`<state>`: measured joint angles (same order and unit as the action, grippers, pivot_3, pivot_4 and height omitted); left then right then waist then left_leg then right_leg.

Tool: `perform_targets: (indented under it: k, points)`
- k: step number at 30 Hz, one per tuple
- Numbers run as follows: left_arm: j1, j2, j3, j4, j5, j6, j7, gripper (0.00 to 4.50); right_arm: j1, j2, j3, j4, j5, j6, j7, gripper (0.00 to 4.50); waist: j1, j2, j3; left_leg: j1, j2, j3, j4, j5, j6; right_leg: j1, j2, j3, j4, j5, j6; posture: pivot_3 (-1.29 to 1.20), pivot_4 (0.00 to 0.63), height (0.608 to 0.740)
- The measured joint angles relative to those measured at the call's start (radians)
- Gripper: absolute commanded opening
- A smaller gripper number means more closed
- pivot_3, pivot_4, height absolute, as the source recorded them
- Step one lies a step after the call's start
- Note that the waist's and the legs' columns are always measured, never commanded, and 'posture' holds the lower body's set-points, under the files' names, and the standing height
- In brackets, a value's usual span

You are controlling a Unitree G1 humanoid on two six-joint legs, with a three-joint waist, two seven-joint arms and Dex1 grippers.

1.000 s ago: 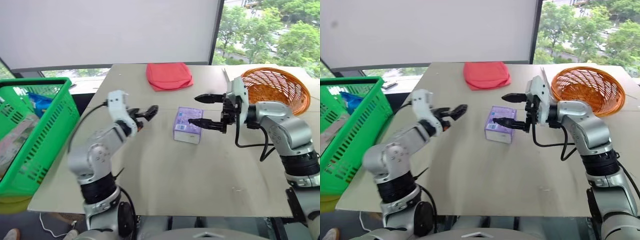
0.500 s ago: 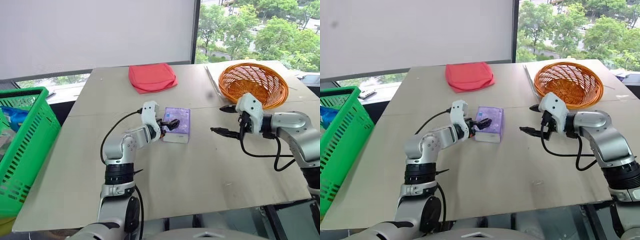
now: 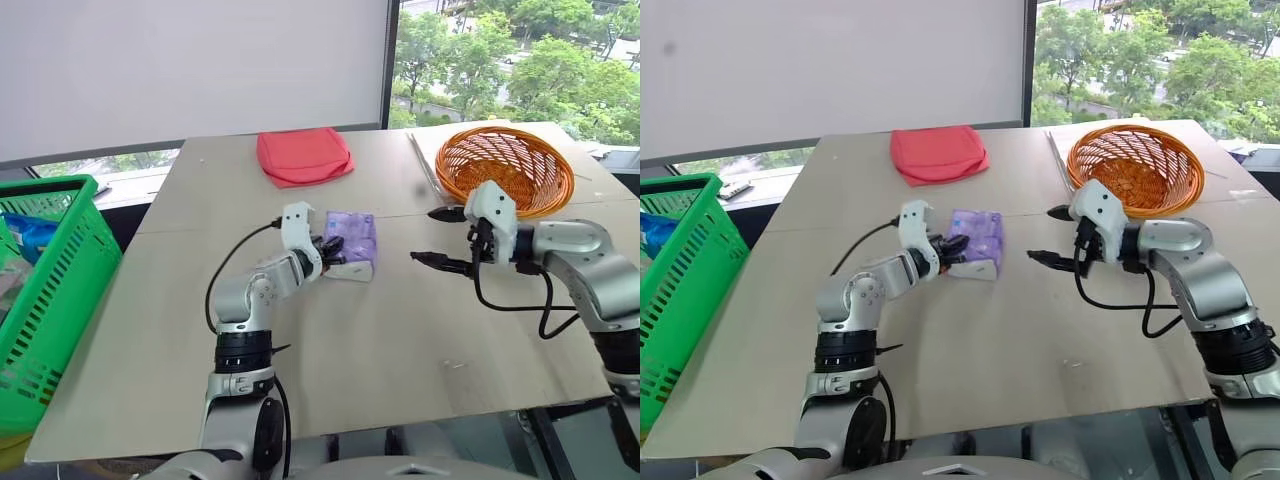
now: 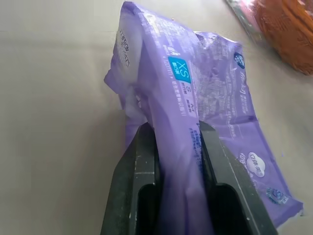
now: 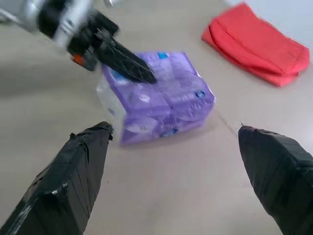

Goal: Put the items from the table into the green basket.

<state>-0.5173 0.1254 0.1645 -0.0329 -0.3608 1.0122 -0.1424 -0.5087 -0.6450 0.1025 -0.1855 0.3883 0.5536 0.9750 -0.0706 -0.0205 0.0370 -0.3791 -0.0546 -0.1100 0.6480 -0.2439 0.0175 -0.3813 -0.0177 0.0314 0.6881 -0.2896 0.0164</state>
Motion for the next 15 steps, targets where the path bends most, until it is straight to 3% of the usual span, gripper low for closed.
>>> perform_targets:
  k: [3, 9, 10, 12, 15]
  points:
    - [-0.065, 0.155, 0.024, -0.056, 0.035, -0.006, 0.006, 0.31, -0.048, 0.059, -0.003, -0.017, 0.081, 0.046, 0.004, 4.5, 0.001, 0.0, 0.002, -0.001, 0.001, -0.003, 0.0, 0.0, 0.0, -0.002, 0.001, -0.002, 0.0, 0.001, -0.001, -0.03, 0.0, 0.74]
    - [-0.156, 0.669, 0.111, -0.179, 0.117, -0.006, -0.077, 0.31, -0.16, 0.209, -0.026, -0.04, 0.253, 0.137, -0.018, 4.5, 0.007, 0.0, 0.003, -0.004, 0.0, -0.003, -0.008, 0.003, -0.005, -0.008, 0.0, 0.0, -0.002, 0.001, -0.004, 0.06, 0.0, 0.74]
    - [-0.104, 0.8, 0.126, -0.183, 0.148, -0.021, -0.112, 0.31, -0.19, 0.247, -0.033, -0.033, 0.289, 0.15, -0.025, 4.5, 0.007, 0.0, 0.003, -0.004, 0.0, 0.001, -0.01, 0.003, -0.005, -0.011, 0.0, 0.002, -0.002, 0.001, -0.004, 0.07, 0.0, 0.74]
    - [0.01, 0.975, 0.189, -0.151, 0.208, -0.037, -0.165, 0.31, -0.222, 0.281, -0.048, -0.03, 0.343, 0.166, -0.024, 4.5, 0.013, 0.0, 0.003, -0.005, -0.001, 0.002, -0.012, 0.003, -0.006, -0.014, -0.001, 0.004, -0.001, 0.001, -0.004, 0.09, 0.0, 0.74]
    - [0.205, 1.096, 0.351, -0.091, 0.292, -0.069, -0.235, 0.31, -0.253, 0.314, -0.071, -0.019, 0.404, 0.184, -0.02, 4.5, 0.042, 0.001, 0.004, -0.004, -0.001, 0.003, -0.014, 0.003, -0.006, -0.015, -0.001, 0.004, -0.003, 0.001, -0.004, 0.13, 0.0, 0.74]
